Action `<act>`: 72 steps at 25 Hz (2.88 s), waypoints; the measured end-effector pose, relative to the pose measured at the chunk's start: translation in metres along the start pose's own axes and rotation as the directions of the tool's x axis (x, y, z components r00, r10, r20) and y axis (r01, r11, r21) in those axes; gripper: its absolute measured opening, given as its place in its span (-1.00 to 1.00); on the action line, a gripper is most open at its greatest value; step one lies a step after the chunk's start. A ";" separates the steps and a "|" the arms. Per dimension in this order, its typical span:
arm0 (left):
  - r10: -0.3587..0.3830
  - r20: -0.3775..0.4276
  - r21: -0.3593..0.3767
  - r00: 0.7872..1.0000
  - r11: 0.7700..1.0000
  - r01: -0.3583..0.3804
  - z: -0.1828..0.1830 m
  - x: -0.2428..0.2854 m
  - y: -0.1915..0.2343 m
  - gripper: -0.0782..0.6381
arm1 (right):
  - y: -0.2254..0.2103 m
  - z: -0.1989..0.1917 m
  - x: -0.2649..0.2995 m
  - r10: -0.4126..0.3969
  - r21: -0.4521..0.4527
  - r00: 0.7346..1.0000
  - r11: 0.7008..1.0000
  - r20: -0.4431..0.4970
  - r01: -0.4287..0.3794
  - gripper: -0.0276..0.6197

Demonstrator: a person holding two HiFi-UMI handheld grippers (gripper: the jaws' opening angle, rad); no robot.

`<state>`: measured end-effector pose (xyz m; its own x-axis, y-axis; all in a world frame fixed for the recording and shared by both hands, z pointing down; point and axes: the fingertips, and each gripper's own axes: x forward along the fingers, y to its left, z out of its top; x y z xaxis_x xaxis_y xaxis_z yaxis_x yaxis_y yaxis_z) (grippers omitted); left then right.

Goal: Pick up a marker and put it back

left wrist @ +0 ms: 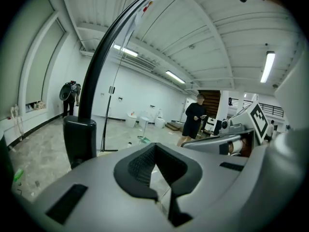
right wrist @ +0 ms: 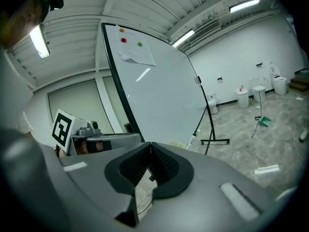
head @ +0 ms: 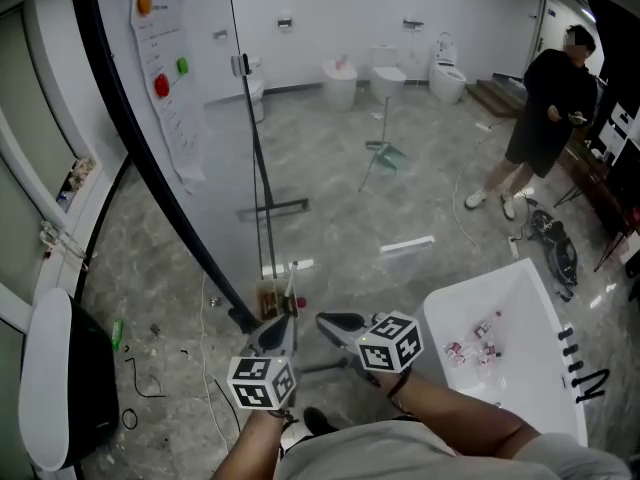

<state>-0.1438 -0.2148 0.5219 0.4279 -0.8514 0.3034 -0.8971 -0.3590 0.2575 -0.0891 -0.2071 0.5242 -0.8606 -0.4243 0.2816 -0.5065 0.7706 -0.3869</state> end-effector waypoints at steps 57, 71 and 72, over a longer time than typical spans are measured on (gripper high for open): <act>0.090 0.117 0.055 0.989 0.994 -0.097 0.088 0.085 0.006 -0.78 | -0.084 0.121 0.030 0.080 -0.282 0.993 0.958 0.090 -0.052 -0.69; 0.032 0.198 0.125 0.980 0.990 -0.058 0.133 0.103 -0.021 -0.78 | -0.089 0.146 -0.012 0.017 -0.325 0.987 0.945 0.161 0.036 -0.69; 0.026 0.205 0.121 0.978 0.991 -0.051 0.134 0.104 -0.021 -0.78 | -0.090 0.147 -0.012 0.016 -0.326 0.987 0.945 0.162 0.039 -0.69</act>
<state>-0.0948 -0.3473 0.4247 0.3731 -0.9206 0.1157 -0.9246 -0.3585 0.1291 -0.0412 -0.3415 0.4265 -0.8656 -0.4836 0.1295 -0.4943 0.8666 -0.0681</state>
